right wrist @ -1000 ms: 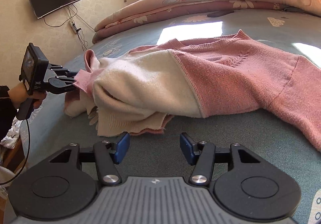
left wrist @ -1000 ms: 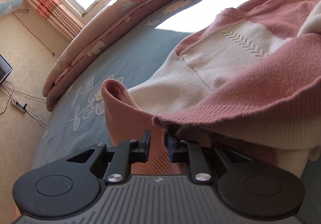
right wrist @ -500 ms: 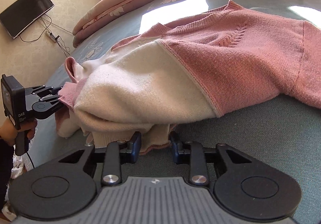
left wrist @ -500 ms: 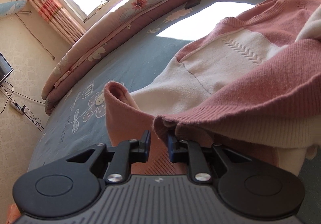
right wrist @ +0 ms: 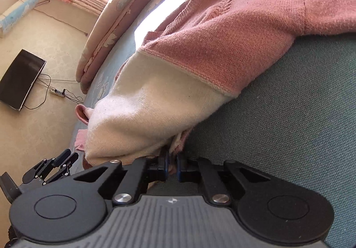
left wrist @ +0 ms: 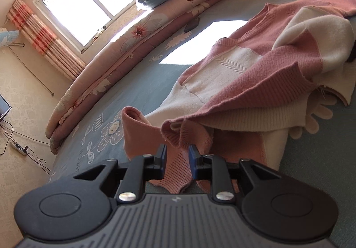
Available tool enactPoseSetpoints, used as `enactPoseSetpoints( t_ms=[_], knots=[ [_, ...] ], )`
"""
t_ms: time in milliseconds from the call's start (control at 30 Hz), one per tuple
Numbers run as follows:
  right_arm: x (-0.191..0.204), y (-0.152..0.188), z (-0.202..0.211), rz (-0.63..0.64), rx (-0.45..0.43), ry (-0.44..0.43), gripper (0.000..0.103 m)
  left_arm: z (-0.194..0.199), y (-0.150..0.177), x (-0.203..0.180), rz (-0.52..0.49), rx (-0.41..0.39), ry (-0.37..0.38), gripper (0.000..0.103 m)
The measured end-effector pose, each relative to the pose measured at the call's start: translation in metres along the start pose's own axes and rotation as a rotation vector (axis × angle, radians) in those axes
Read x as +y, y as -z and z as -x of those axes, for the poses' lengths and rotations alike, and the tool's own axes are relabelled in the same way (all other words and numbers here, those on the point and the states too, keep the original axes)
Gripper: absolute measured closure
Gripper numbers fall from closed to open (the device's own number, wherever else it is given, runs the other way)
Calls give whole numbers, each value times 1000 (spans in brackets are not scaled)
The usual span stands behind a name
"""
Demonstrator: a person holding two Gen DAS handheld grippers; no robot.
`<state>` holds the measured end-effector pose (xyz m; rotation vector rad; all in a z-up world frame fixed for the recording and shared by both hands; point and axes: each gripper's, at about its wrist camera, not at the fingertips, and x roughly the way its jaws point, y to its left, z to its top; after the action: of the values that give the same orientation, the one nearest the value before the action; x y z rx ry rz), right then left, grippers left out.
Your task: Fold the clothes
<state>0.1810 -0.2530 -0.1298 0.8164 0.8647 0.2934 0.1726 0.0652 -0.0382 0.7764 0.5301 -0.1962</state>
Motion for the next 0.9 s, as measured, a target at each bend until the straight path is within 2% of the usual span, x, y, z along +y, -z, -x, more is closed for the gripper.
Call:
enactPoseSetpoints(
  t_ms=[100,167,233,333,433,500,567,667,733,800,867,900],
  knots=[
    [6,3,24,27,-37,-6,97,20,1,-14,-95,-63,19,76],
    [11,3,44,43,-61,-12,97,32,0,-27,-159,-110,28,58],
    [15,1,65,53,-80,-26,97,44,-1,-40,-214,-169,34,49],
    [20,-1,100,57,-116,-49,97,56,-3,-62,-299,-235,39,42],
    [25,-3,134,51,-152,-83,97,63,-3,-88,-404,-284,42,39],
    [28,-5,155,56,-176,-104,97,63,0,-109,-494,-327,5,39],
    [31,-5,170,68,-194,-113,97,59,1,-126,-558,-343,-1,39],
    [35,-6,186,80,-224,-107,97,51,-2,-142,-592,-351,-42,39],
    [32,-5,196,77,-231,-102,97,48,-5,-149,-606,-345,-38,39],
    [30,-3,206,78,-235,-98,97,49,-6,-155,-624,-342,-30,45],
    [26,0,217,74,-244,-94,97,53,-9,-157,-613,-338,-5,87],
    [23,1,222,69,-246,-94,97,57,-12,-156,-589,-333,8,90]
  ],
)
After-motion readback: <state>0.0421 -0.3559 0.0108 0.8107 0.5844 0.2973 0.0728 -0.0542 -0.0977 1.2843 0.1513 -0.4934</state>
